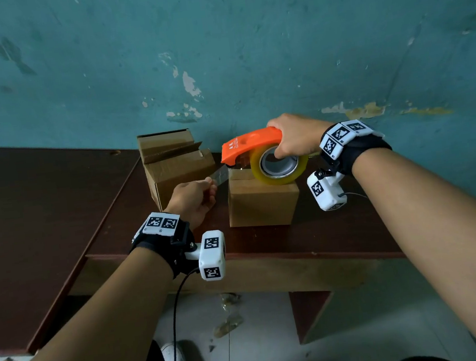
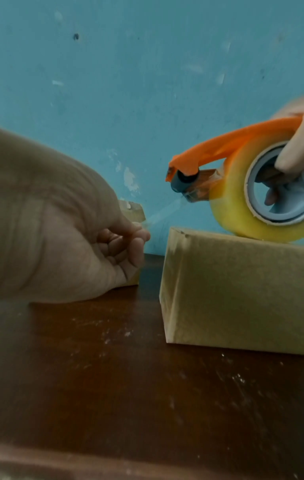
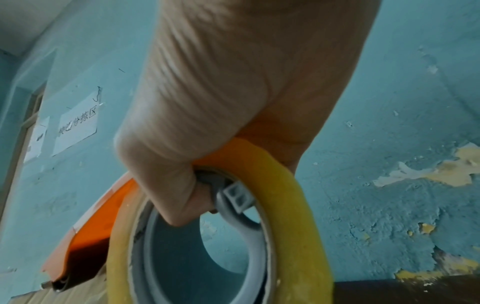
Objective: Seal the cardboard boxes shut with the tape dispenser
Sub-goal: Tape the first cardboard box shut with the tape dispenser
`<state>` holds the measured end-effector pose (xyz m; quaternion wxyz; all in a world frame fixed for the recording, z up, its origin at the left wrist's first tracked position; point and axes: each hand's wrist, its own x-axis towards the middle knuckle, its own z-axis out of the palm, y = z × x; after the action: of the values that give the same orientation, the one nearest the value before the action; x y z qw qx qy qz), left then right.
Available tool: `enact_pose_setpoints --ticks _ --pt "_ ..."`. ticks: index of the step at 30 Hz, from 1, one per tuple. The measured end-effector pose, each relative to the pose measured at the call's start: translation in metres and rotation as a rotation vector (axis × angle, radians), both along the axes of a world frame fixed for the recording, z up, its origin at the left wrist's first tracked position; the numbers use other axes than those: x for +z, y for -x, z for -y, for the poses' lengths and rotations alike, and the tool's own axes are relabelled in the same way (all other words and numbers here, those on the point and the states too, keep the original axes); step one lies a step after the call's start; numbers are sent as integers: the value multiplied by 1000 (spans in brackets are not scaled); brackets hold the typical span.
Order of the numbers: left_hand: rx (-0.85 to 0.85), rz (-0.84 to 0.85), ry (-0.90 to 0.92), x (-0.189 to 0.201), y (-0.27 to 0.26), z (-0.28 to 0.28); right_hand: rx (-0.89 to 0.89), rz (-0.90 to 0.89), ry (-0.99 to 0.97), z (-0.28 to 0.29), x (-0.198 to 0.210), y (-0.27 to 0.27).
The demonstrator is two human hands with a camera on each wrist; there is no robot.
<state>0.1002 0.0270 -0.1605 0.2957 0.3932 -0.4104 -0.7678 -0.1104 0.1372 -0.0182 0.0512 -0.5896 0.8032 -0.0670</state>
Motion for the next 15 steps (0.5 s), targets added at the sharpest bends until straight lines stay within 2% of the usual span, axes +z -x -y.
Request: enact_pose_setpoints --ticks 10,15 --pt "78 89 5 -14 26 -16 -7 -8 46 3 -7 -2" --pt "74 171 64 -13 29 -21 -1 -14 66 4 -9 -3"
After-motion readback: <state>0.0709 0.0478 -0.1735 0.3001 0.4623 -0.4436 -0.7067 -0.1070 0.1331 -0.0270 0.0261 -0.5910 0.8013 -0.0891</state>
